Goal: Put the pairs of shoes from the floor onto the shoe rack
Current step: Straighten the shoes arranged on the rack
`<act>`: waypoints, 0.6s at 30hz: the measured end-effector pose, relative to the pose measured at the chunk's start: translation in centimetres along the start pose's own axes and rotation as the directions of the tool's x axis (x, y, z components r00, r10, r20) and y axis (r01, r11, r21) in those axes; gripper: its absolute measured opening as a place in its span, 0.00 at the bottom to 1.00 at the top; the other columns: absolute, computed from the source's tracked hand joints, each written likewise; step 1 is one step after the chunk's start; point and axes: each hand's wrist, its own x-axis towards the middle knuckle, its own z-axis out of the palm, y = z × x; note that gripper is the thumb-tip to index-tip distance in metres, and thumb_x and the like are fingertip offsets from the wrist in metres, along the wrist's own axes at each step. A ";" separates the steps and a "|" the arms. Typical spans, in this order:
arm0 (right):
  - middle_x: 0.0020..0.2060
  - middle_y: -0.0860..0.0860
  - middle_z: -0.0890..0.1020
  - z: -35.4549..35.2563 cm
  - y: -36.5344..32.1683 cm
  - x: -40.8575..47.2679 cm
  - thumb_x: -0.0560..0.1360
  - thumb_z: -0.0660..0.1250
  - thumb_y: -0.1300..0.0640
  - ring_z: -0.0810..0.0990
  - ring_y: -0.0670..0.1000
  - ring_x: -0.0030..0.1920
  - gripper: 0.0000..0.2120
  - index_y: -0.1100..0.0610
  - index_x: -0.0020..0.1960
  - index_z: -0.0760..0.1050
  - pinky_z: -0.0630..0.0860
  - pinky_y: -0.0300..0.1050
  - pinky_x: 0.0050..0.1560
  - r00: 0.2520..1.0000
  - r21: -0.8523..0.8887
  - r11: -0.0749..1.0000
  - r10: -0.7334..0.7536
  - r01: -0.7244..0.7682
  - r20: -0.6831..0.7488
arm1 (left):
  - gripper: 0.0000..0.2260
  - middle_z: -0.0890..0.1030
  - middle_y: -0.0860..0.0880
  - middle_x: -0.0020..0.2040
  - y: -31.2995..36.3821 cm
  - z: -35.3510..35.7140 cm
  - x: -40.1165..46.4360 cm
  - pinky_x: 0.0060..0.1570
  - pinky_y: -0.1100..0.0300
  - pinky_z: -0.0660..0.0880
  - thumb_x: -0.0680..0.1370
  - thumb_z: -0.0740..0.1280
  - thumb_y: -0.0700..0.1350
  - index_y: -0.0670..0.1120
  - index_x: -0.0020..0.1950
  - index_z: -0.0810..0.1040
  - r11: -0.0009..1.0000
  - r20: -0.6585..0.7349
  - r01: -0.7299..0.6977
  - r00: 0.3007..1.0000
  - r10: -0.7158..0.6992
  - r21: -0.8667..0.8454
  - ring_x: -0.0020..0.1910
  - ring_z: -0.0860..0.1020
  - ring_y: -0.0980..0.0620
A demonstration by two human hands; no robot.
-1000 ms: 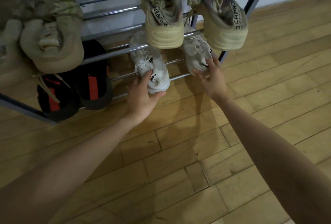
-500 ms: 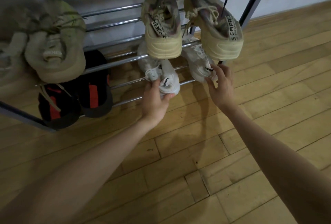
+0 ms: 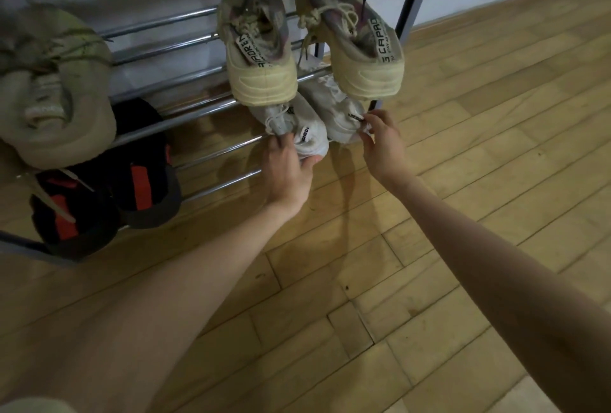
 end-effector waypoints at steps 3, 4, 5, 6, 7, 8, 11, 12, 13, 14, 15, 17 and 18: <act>0.65 0.57 0.73 -0.1 -0.7 -0.1 0.79 0.62 0.62 0.77 0.60 0.59 0.16 0.63 0.66 0.72 0.76 0.58 0.56 0.999 -0.009 1.000 0.026 -0.025 0.021 | 0.23 0.77 0.39 0.58 0.2 -0.3 0.5 0.54 0.50 0.70 0.70 0.74 0.54 0.41 0.58 0.75 1.000 0.056 -0.002 0.998 0.001 0.029 0.56 0.75 0.39; 0.66 0.57 0.73 0.0 -1.0 -0.2 0.79 0.62 0.63 0.76 0.61 0.60 0.16 0.63 0.67 0.72 0.75 0.58 0.57 0.999 -0.010 0.999 0.038 -0.038 0.025 | 0.24 0.77 0.38 0.57 0.4 -0.3 0.7 0.53 0.50 0.70 0.70 0.74 0.54 0.41 0.58 0.75 0.999 0.071 0.004 0.997 -0.006 0.037 0.56 0.75 0.40; 0.66 0.57 0.72 -0.1 -1.3 -0.2 0.79 0.61 0.63 0.75 0.61 0.62 0.17 0.64 0.67 0.71 0.75 0.59 0.58 0.998 -0.013 0.999 0.052 -0.052 0.031 | 0.24 0.77 0.38 0.57 0.5 -0.3 0.8 0.52 0.51 0.70 0.69 0.75 0.54 0.41 0.58 0.74 0.999 0.078 0.009 0.997 -0.013 0.043 0.56 0.75 0.40; 0.67 0.58 0.72 -0.2 -1.6 -0.3 0.79 0.60 0.64 0.75 0.61 0.63 0.18 0.64 0.68 0.70 0.74 0.58 0.60 0.997 -0.018 0.998 0.067 -0.067 0.038 | 0.25 0.76 0.38 0.58 0.6 -0.4 0.9 0.52 0.52 0.71 0.69 0.75 0.53 0.41 0.58 0.73 0.999 0.081 0.012 0.997 -0.016 0.049 0.56 0.75 0.40; 0.68 0.58 0.71 -0.3 -1.9 -0.4 0.78 0.60 0.66 0.74 0.61 0.64 0.20 0.63 0.70 0.69 0.74 0.58 0.61 0.996 -0.020 0.997 0.079 -0.078 0.048 | 0.26 0.76 0.38 0.59 0.8 -0.6 0.9 0.51 0.53 0.71 0.69 0.75 0.53 0.41 0.60 0.72 0.998 0.091 0.015 0.996 -0.020 0.055 0.56 0.75 0.40; 0.69 0.58 0.70 -0.6 -2.2 -0.6 0.77 0.59 0.67 0.73 0.61 0.65 0.23 0.63 0.72 0.67 0.73 0.57 0.61 0.995 -0.013 0.997 0.083 -0.082 0.060 | 0.27 0.76 0.38 0.60 0.8 -0.8 0.9 0.50 0.53 0.71 0.70 0.75 0.52 0.41 0.62 0.70 0.998 0.112 0.015 0.993 -0.022 0.065 0.57 0.75 0.40; 0.69 0.60 0.69 -1.2 -2.7 -1.6 0.76 0.58 0.68 0.72 0.61 0.64 0.29 0.61 0.76 0.58 0.74 0.56 0.58 0.993 0.065 0.993 0.089 -0.094 0.073 | 0.33 0.74 0.37 0.63 0.6 -2.3 0.7 0.50 0.51 0.71 0.72 0.72 0.51 0.42 0.71 0.61 0.981 0.216 -0.059 0.976 0.018 0.185 0.60 0.75 0.38; 0.68 0.60 0.69 -1.5 -2.8 -2.2 0.76 0.58 0.67 0.73 0.60 0.63 0.30 0.60 0.76 0.55 0.74 0.54 0.55 0.992 0.095 0.988 0.114 -0.118 0.052 | 0.35 0.73 0.37 0.64 0.5 -3.1 0.4 0.50 0.50 0.72 0.73 0.71 0.51 0.42 0.73 0.59 0.962 0.262 -0.100 0.965 0.030 0.256 0.60 0.75 0.38; 0.68 0.60 0.68 -1.8 -2.9 -2.8 0.76 0.59 0.66 0.73 0.60 0.63 0.30 0.60 0.76 0.54 0.74 0.51 0.53 0.989 0.122 0.981 0.149 -0.149 0.017 | 0.35 0.74 0.37 0.63 0.5 -4.1 -0.1 0.50 0.50 0.72 0.73 0.71 0.51 0.43 0.74 0.59 0.935 0.305 -0.149 0.951 0.046 0.322 0.60 0.75 0.38; 0.68 0.60 0.67 -2.1 -3.0 -3.4 0.77 0.59 0.65 0.73 0.59 0.63 0.30 0.61 0.76 0.54 0.73 0.50 0.53 0.983 0.153 0.973 0.181 -0.174 -0.035 | 0.31 0.77 0.39 0.60 0.6 -5.2 -0.7 0.49 0.50 0.73 0.73 0.70 0.51 0.43 0.71 0.63 0.906 0.335 -0.208 0.939 0.079 0.369 0.58 0.76 0.39; 0.67 0.60 0.67 -2.5 -3.2 -3.9 0.77 0.60 0.64 0.72 0.57 0.63 0.29 0.62 0.76 0.54 0.74 0.50 0.55 0.976 0.184 0.967 0.194 -0.174 -0.098 | 0.25 0.79 0.40 0.56 0.8 -6.4 -1.4 0.48 0.51 0.74 0.74 0.69 0.51 0.42 0.67 0.69 0.880 0.344 -0.281 0.927 0.146 0.383 0.56 0.77 0.40; 0.65 0.60 0.67 -3.5 -3.6 -4.5 0.77 0.62 0.60 0.72 0.55 0.61 0.28 0.64 0.74 0.56 0.75 0.54 0.58 0.962 0.211 0.974 0.134 -0.083 -0.238 | 0.15 0.82 0.44 0.47 1.4 -9.1 -2.8 0.45 0.51 0.76 0.75 0.67 0.50 0.42 0.56 0.78 0.842 0.261 -0.446 0.889 0.376 0.305 0.49 0.79 0.42; 0.64 0.61 0.68 -4.1 -3.8 -4.6 0.77 0.63 0.58 0.72 0.55 0.61 0.29 0.64 0.74 0.57 0.75 0.55 0.58 0.953 0.188 0.982 0.069 -0.013 -0.296 | 0.13 0.83 0.44 0.45 1.8 -10.3 -3.1 0.44 0.50 0.76 0.75 0.66 0.49 0.42 0.54 0.80 0.804 0.168 -0.532 0.847 0.505 0.267 0.47 0.79 0.43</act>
